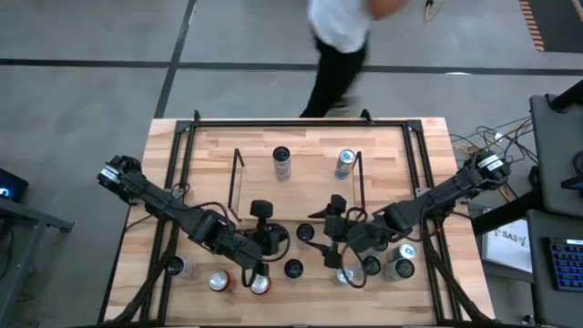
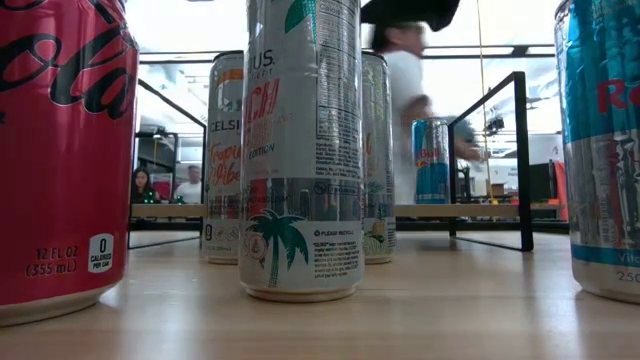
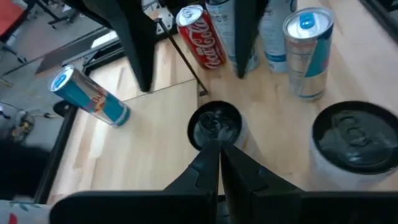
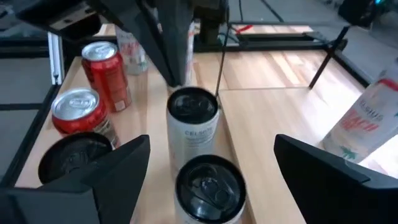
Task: Place canned beverage on shelf
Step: Put the right white and yellow soda can on the shelf
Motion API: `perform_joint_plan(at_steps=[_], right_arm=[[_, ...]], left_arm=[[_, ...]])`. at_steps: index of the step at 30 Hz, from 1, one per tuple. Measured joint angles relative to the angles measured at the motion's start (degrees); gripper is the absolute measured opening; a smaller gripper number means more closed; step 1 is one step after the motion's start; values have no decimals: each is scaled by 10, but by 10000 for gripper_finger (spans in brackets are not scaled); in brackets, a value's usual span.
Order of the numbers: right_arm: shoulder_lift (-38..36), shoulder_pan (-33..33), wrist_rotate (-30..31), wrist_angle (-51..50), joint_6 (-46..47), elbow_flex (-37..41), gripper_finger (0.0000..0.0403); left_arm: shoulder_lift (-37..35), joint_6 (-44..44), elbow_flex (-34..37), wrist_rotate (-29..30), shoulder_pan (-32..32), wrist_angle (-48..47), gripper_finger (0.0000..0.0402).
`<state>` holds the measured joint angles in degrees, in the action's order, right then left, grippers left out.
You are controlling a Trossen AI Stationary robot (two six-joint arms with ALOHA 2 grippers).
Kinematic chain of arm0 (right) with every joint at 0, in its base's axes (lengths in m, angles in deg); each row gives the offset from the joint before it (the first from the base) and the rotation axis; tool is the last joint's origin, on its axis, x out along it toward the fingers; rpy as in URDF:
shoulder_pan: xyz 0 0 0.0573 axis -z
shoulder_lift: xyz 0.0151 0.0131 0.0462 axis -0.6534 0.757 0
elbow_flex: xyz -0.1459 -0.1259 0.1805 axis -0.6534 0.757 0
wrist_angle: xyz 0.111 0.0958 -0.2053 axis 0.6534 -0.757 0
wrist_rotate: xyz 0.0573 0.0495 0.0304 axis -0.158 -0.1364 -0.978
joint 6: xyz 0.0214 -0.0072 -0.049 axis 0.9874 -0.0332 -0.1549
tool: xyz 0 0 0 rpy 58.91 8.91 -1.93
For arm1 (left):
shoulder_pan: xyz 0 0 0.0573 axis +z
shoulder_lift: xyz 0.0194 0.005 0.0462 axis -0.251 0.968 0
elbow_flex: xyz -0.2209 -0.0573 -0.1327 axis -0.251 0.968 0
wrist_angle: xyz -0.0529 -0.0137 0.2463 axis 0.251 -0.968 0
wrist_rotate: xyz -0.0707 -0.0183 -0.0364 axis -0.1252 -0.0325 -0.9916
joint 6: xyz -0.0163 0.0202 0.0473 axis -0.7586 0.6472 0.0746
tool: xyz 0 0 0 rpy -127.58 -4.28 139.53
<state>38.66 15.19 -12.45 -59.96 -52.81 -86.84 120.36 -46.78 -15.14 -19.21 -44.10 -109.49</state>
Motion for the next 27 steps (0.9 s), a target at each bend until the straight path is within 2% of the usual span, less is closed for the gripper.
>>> perform_joint_plan(at_steps=[6, 12, 19, 27], right_arm=[[25, 14, -1, -7, 9, -2, 331], [56, 20, -12, -34, 8, -47, 329], [94, 27, -12, -119, 12, -111, 329], [122, 35, -12, -251, 57, -174, 329]], left_arm=[[-24, 21, 43, 20, 0, 16, 0], [-98, 74, 143, 44, 4, 127, 0], [-208, 134, 245, 45, 7, 278, 0], [-297, 161, 336, 45, 9, 373, 0]])
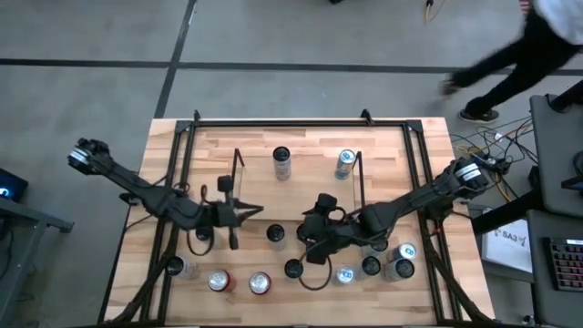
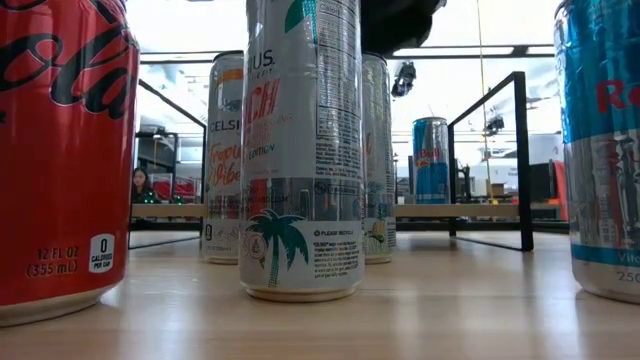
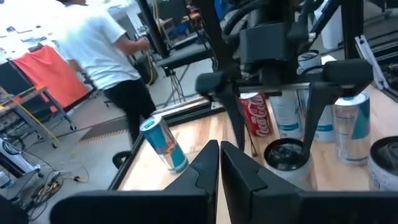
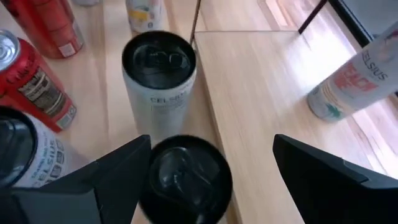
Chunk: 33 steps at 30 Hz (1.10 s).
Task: Place canned beverage on shelf
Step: Put the right white and yellow soda can on the shelf
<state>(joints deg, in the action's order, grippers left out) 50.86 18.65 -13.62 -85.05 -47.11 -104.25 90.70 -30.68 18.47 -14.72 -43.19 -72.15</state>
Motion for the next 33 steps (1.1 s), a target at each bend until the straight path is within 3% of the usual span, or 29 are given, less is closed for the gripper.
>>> perform_joint_plan(at_steps=[26, 33], right_arm=[[-1, 2, -1, -5, 40, 9, 329], [-1, 2, -50, -4, 88, 12, 329]], left_arm=[[-12, 23, 13, -1, 0, 7, 0], [-12, 23, 13, -1, 0, 7, 0]])
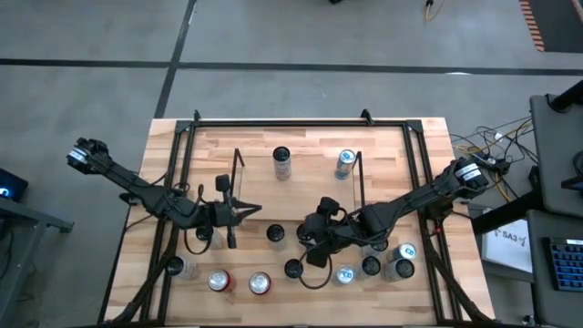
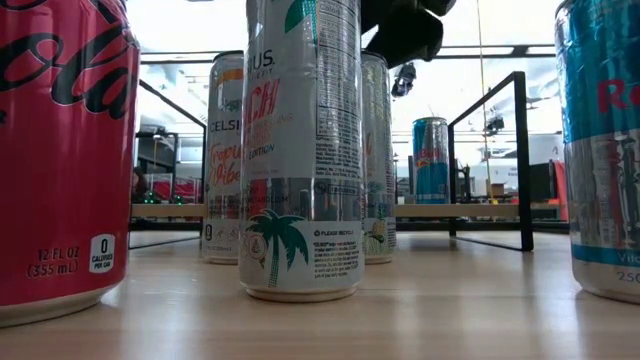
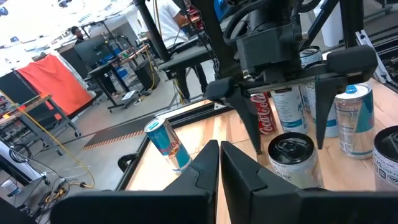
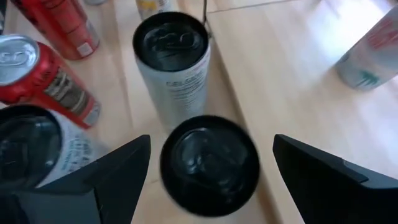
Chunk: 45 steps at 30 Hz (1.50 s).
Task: Place canned beverage on shelf
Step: Put the right white and yellow soda can on the shelf
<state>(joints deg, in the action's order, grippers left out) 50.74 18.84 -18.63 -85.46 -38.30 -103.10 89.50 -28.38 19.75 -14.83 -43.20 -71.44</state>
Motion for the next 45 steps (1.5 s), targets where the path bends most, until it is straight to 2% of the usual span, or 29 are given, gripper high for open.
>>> perform_joint_plan(at_steps=[11, 30, 33, 37, 45], right_arm=[[0, 6, -12, 0, 37, 42, 329], [0, 10, -12, 21, 44, 55, 322], [0, 10, -15, 25, 44, 55, 295], [0, 10, -14, 26, 42, 55, 237], [-1, 10, -20, 10, 27, 41, 234]], left_arm=[[0, 0, 0, 0, 0, 0, 0], [0, 2, 0, 0, 0, 0, 0], [0, 2, 0, 0, 0, 0, 0], [0, 2, 0, 0, 0, 0, 0], [1, 2, 0, 0, 0, 1, 0]])
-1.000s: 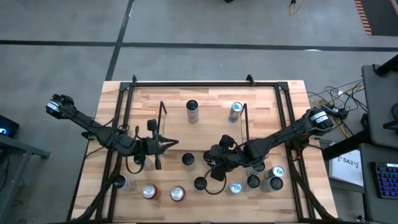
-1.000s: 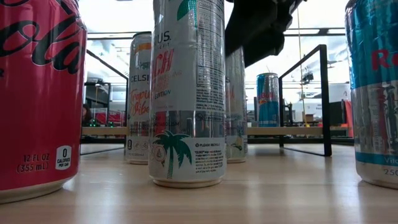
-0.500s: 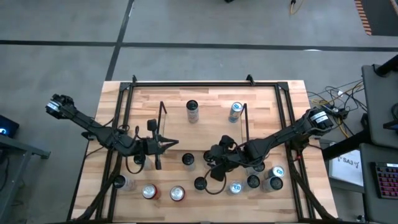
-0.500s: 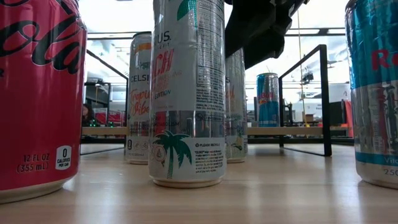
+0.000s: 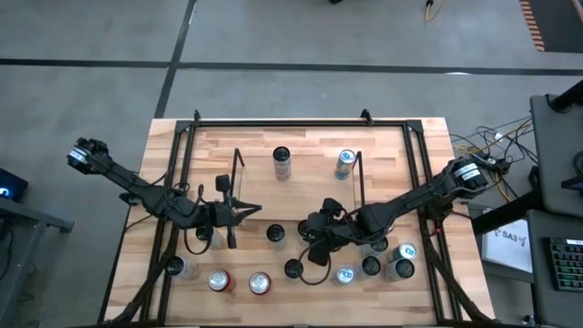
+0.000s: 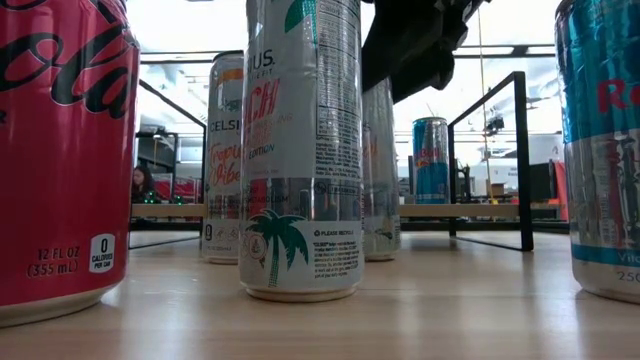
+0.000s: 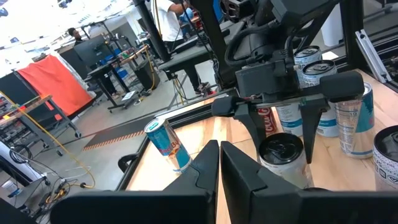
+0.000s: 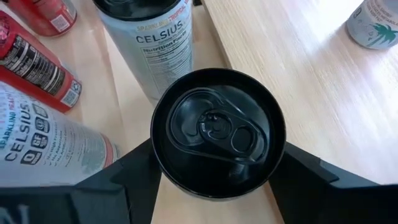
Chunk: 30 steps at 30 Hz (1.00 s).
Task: Place canned beverage on shelf
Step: Put the right white and yellow soda can on the shelf
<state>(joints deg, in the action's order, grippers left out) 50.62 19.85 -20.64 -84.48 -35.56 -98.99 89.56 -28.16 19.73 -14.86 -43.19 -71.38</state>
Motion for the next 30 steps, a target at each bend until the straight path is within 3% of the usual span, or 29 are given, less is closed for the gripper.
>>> perform_joint_plan(at_steps=[14, 23, 30], right_arm=[[-27, 57, -9, -110, -93, -140, 234], [-26, 139, -40, -129, -166, -135, 234], [-26, 162, -52, -130, -187, -126, 234]], left_arm=[[0, 4, 0, 0, 0, 11, 0], [0, 7, 0, 0, 0, 11, 0], [0, 7, 0, 0, 0, 11, 0]])
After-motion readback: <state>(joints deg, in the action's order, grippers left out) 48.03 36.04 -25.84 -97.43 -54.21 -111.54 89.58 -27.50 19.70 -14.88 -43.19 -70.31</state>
